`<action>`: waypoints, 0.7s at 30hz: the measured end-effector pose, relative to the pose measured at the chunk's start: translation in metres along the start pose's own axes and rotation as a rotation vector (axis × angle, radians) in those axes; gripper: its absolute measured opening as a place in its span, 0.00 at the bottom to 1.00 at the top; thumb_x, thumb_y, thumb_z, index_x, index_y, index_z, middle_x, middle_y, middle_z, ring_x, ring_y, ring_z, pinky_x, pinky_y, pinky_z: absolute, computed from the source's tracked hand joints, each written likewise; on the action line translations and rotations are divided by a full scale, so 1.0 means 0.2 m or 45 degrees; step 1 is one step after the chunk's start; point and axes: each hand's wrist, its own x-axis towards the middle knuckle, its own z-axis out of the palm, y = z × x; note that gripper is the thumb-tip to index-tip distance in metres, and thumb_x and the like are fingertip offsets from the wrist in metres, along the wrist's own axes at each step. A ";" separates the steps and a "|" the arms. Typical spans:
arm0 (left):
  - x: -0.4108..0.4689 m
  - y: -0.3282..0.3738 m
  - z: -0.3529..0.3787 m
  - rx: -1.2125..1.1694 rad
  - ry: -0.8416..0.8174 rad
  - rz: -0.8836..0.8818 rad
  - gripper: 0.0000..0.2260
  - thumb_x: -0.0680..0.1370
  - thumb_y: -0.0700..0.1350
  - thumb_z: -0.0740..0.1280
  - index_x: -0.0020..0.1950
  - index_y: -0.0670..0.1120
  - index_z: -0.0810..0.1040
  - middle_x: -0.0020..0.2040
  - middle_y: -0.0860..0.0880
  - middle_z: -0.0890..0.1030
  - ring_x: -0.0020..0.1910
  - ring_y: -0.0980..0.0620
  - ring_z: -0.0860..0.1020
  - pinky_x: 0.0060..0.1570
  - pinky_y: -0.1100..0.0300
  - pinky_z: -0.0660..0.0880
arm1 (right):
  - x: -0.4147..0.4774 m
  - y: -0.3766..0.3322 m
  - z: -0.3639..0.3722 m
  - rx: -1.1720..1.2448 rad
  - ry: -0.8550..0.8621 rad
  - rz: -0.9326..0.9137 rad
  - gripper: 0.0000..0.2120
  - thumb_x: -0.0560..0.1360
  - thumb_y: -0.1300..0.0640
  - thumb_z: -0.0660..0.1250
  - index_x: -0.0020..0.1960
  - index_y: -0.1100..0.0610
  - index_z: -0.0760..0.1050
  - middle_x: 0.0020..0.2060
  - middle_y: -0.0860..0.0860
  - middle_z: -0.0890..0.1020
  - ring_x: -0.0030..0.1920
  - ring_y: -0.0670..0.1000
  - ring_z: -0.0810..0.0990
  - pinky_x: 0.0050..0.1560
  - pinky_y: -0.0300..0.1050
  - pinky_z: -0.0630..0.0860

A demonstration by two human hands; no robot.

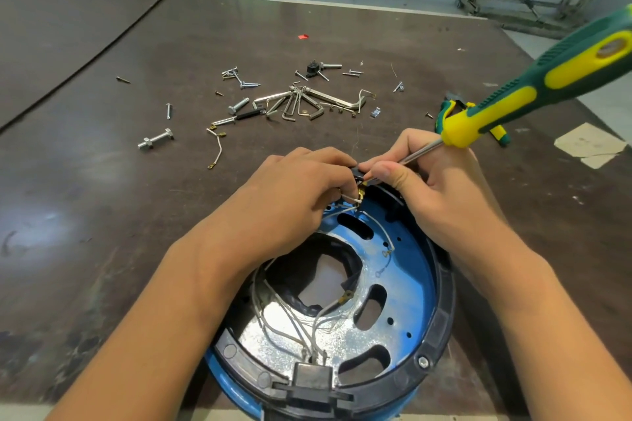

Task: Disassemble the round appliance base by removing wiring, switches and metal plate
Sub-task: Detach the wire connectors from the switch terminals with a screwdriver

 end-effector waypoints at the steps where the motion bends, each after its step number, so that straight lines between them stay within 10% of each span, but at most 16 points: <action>1: 0.00 0.00 0.00 0.000 -0.001 0.000 0.13 0.83 0.43 0.62 0.58 0.60 0.79 0.70 0.63 0.70 0.64 0.54 0.71 0.63 0.51 0.68 | 0.00 0.00 0.00 0.001 0.003 0.002 0.11 0.76 0.42 0.67 0.45 0.49 0.77 0.39 0.61 0.85 0.42 0.65 0.83 0.43 0.69 0.79; 21: 0.00 0.00 0.00 -0.010 0.009 -0.003 0.13 0.82 0.41 0.62 0.57 0.58 0.80 0.70 0.61 0.71 0.63 0.53 0.71 0.62 0.47 0.69 | 0.04 -0.06 0.00 0.076 0.010 0.159 0.10 0.81 0.59 0.69 0.41 0.54 0.76 0.40 0.58 0.86 0.45 0.61 0.84 0.51 0.63 0.79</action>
